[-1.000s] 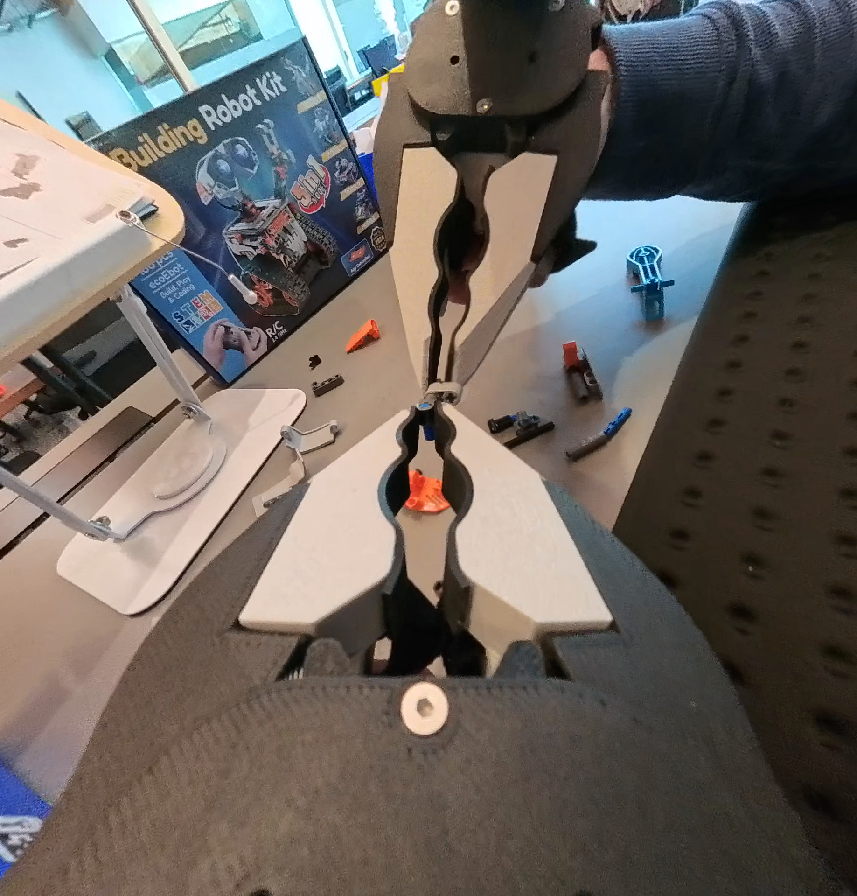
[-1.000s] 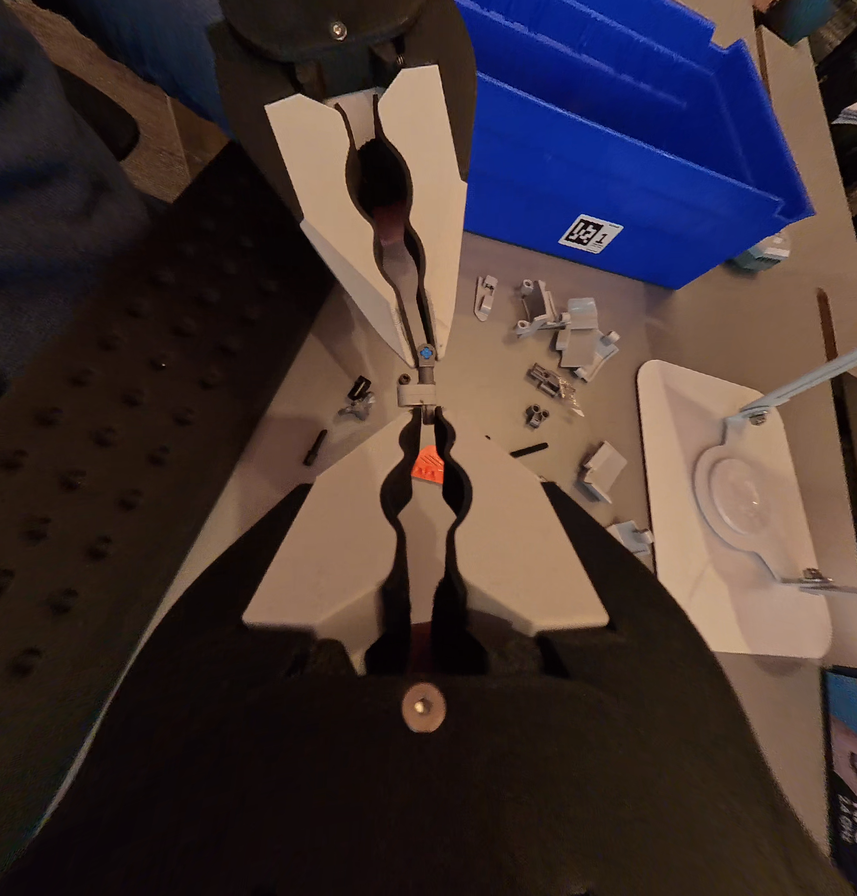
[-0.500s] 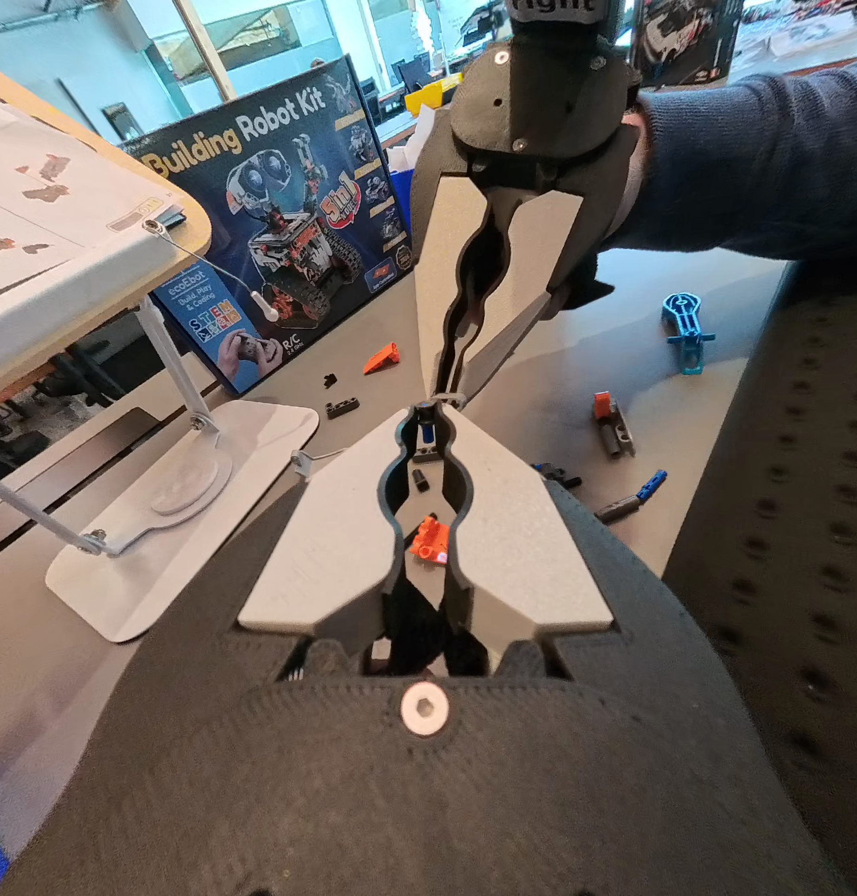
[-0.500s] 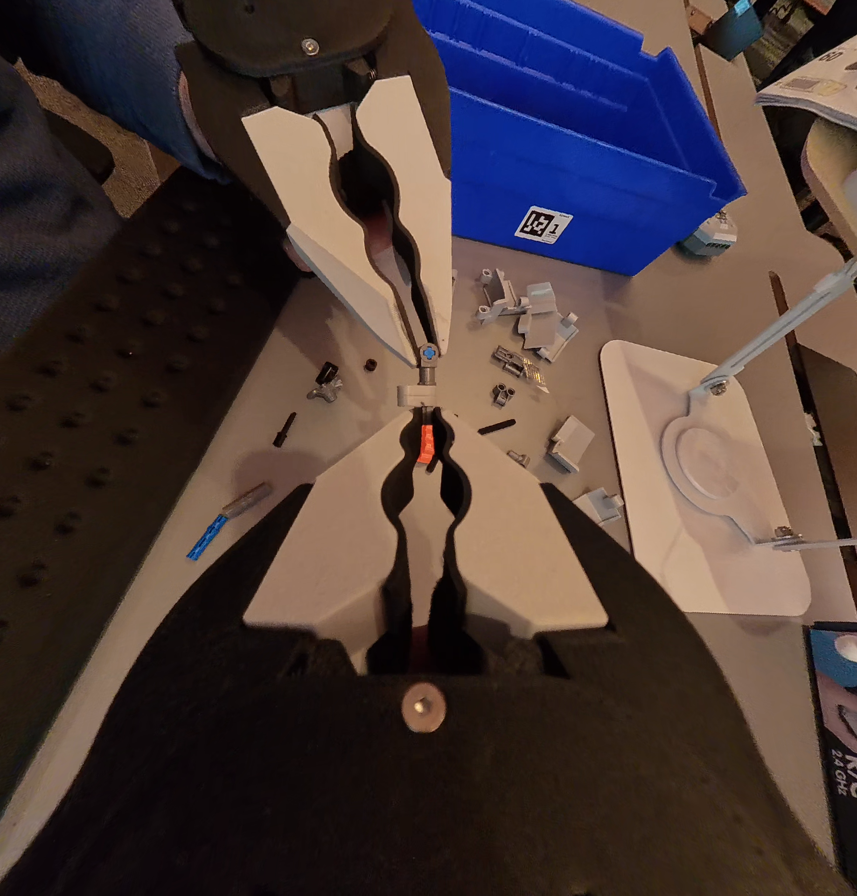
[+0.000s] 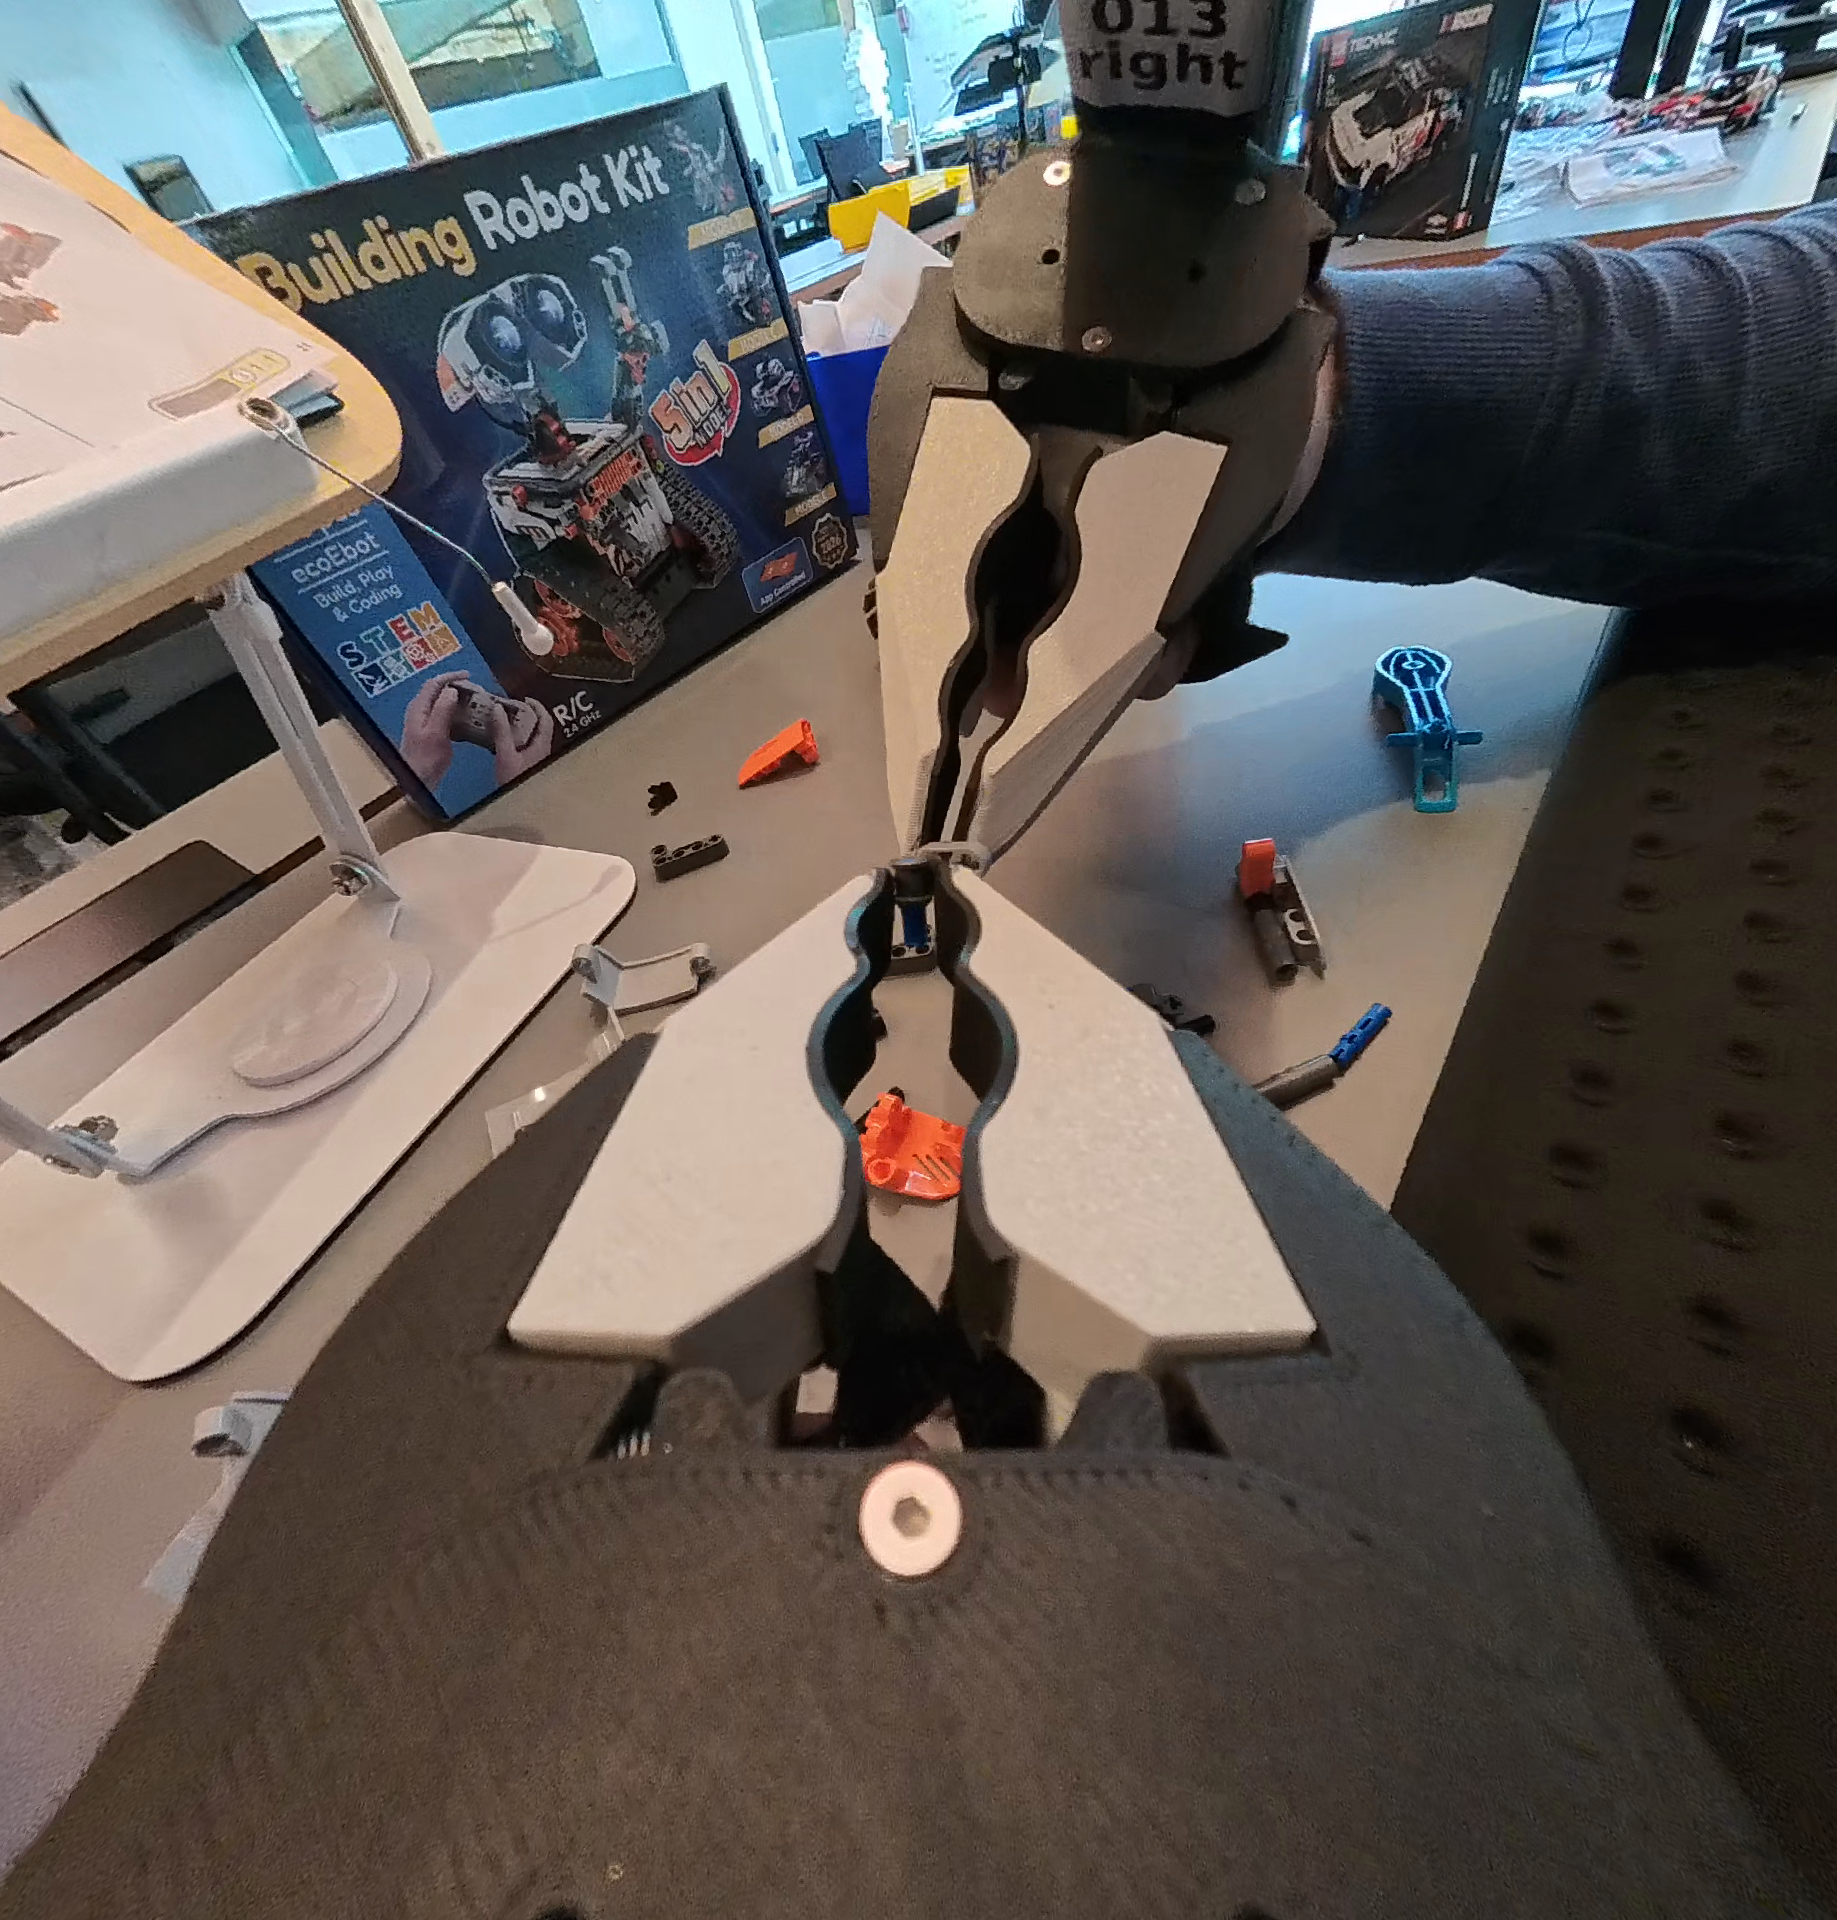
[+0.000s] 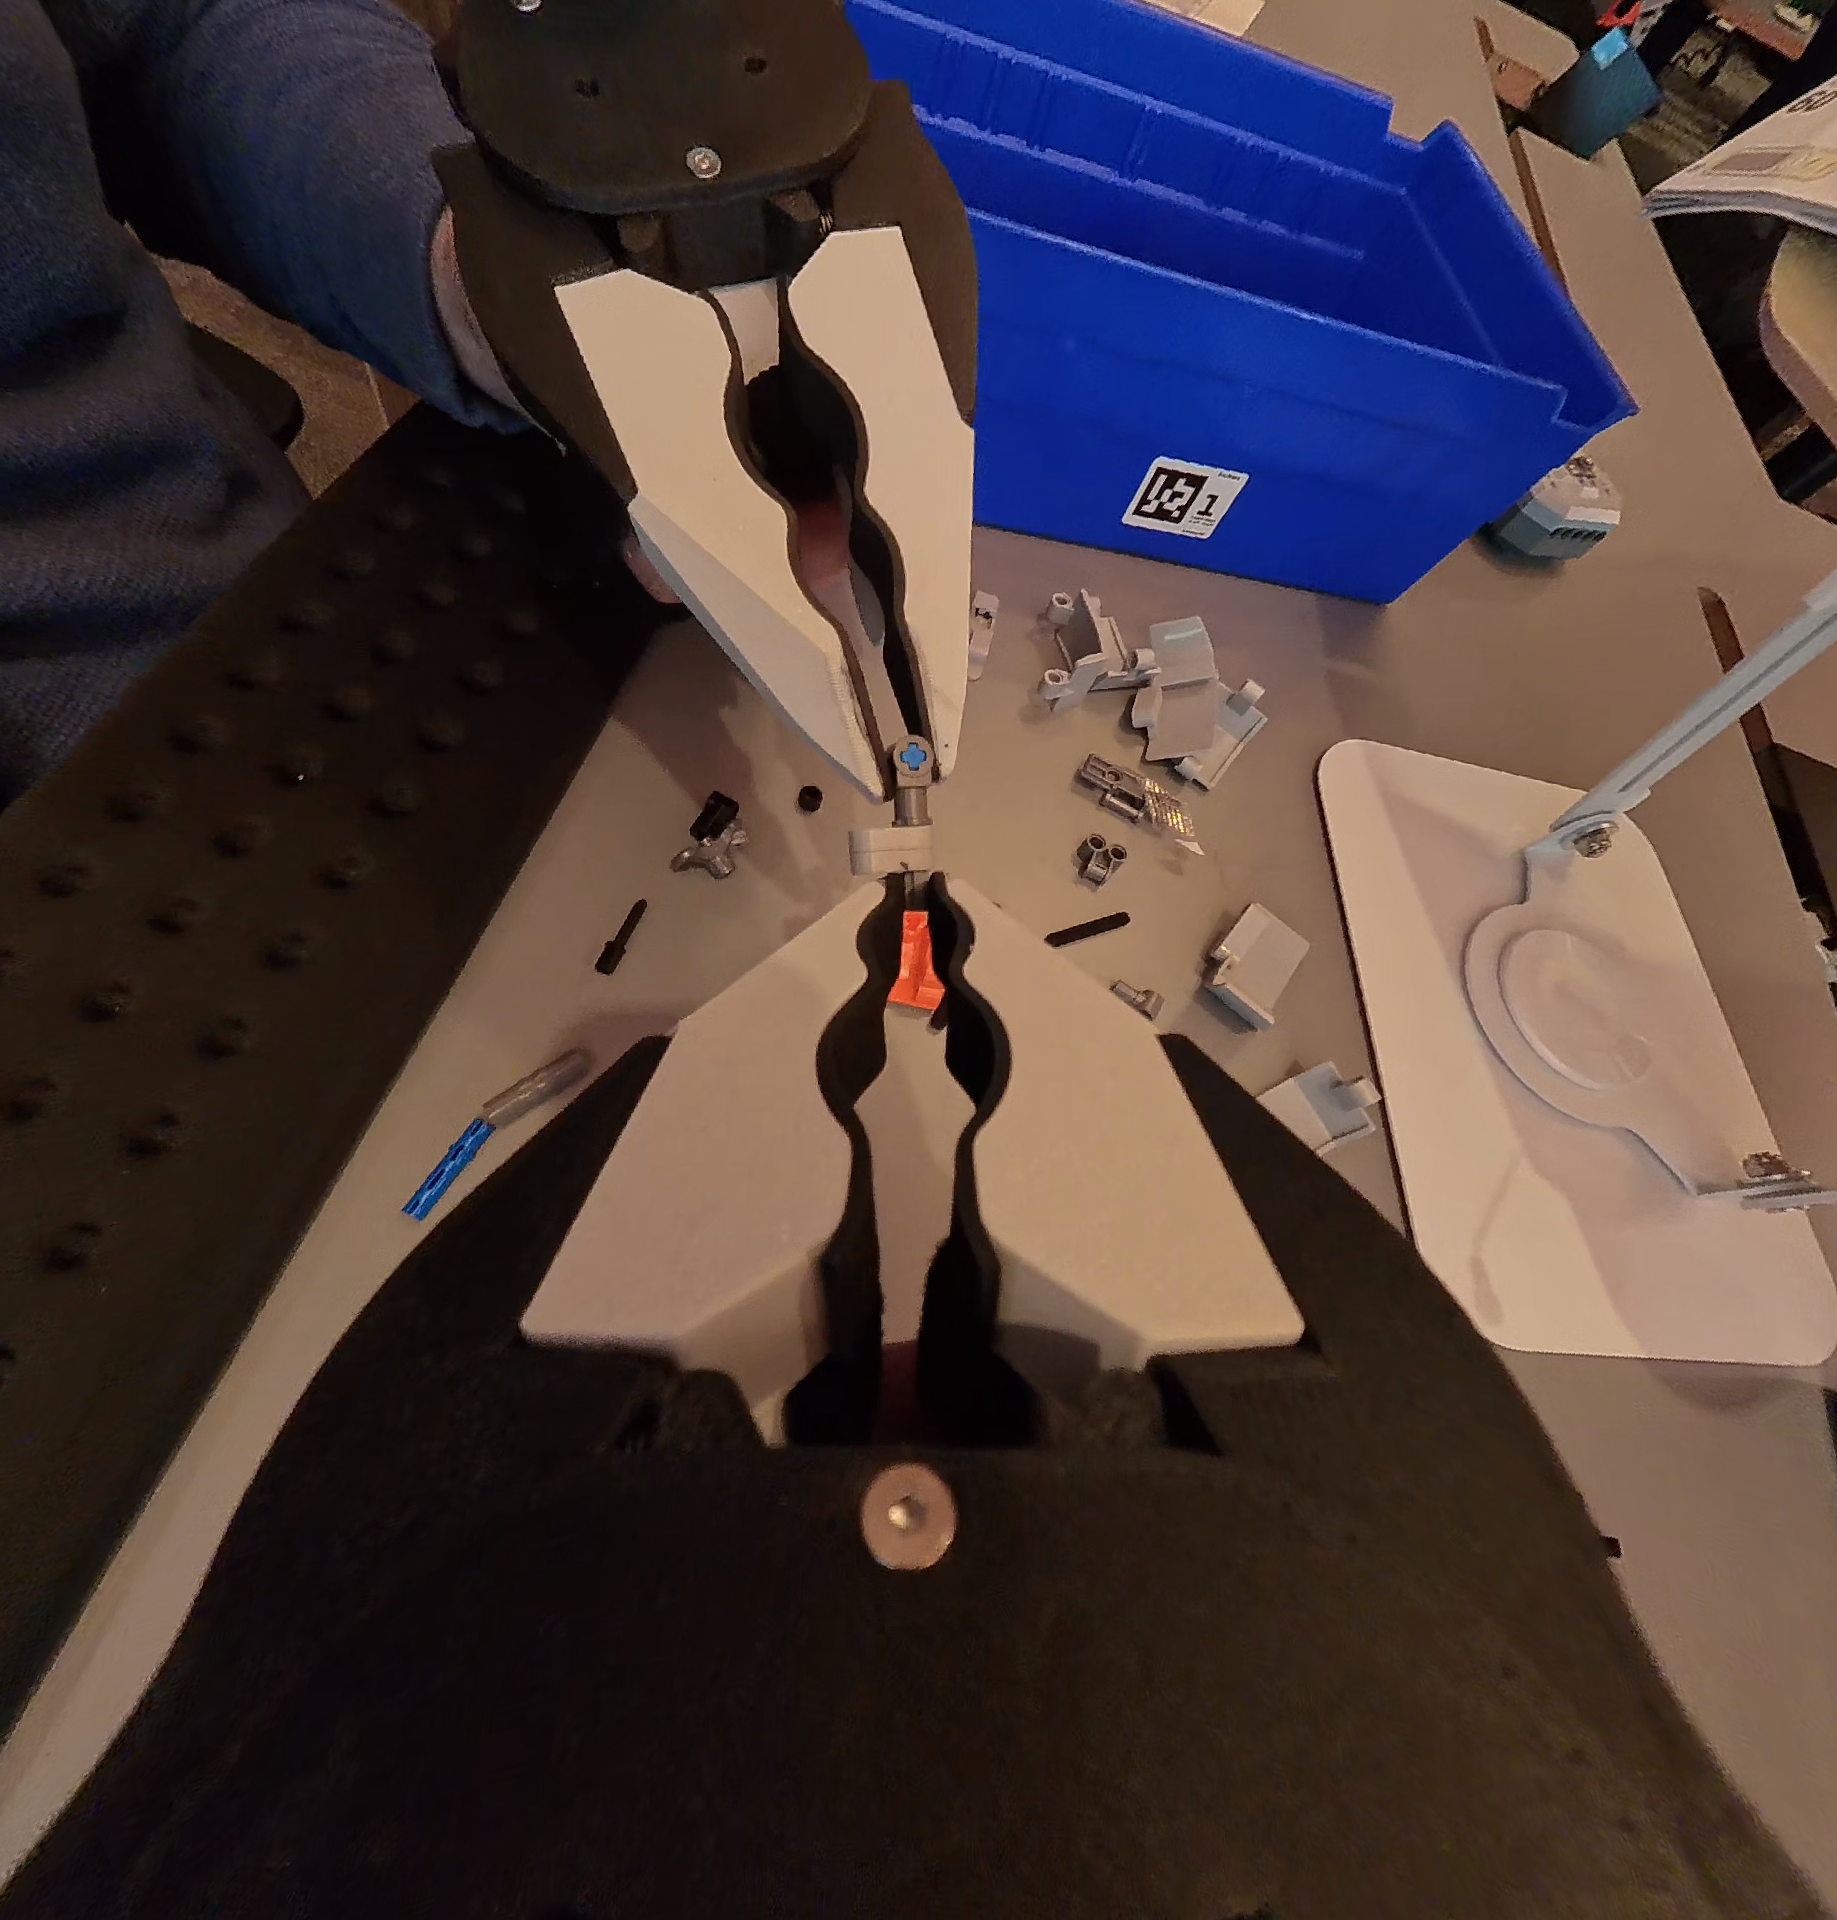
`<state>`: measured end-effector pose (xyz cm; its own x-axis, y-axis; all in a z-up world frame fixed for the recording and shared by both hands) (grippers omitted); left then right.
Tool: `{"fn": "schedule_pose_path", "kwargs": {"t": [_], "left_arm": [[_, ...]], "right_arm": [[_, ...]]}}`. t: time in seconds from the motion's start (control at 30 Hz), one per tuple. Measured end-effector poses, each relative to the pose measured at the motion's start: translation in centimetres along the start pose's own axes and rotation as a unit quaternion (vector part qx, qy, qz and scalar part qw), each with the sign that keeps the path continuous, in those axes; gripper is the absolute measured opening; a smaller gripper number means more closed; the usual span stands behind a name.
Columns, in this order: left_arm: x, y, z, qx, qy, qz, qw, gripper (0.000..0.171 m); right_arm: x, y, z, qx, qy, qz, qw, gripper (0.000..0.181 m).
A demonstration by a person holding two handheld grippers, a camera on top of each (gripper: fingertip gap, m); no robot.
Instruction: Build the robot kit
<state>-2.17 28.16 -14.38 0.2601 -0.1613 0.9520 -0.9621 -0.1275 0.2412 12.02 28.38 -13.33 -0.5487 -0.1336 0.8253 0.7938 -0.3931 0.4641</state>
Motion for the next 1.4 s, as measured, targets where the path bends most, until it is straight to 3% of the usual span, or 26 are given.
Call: {"fn": "schedule_pose_path", "kwargs": {"t": [0.53, 1.0, 1.4], "left_arm": [[0.0, 0.4, -1.1, 0.047, 0.023, 0.001, 0.999, 0.006], [-0.1, 0.5, -1.5, 0.062, 0.032, 0.002, 0.998, 0.006], [-0.3, 0.5, -1.6, 0.070, 0.033, -0.005, 0.997, 0.006]], "right_arm": [[0.2, 0.5, 1.2, -0.058, -0.014, 0.017, 0.998, 0.011], [0.7, 0.1, 1.0, -0.058, -0.026, 0.029, 0.998, 0.018], [0.6, -1.3, 0.9, -0.080, -0.052, 0.006, 0.995, 0.013]]}}
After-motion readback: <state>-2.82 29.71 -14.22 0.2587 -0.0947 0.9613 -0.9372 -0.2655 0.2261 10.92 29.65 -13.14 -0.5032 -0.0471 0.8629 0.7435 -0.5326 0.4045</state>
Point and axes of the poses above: each gripper's, where its closed fingertips meet, y back along the fingers, x out of its top, z = x × y across the jaws, the point moved 8 cm from there along y, back along the fingers, and after that the axes turned 8 degrees about -x, right-handed, at the moved point
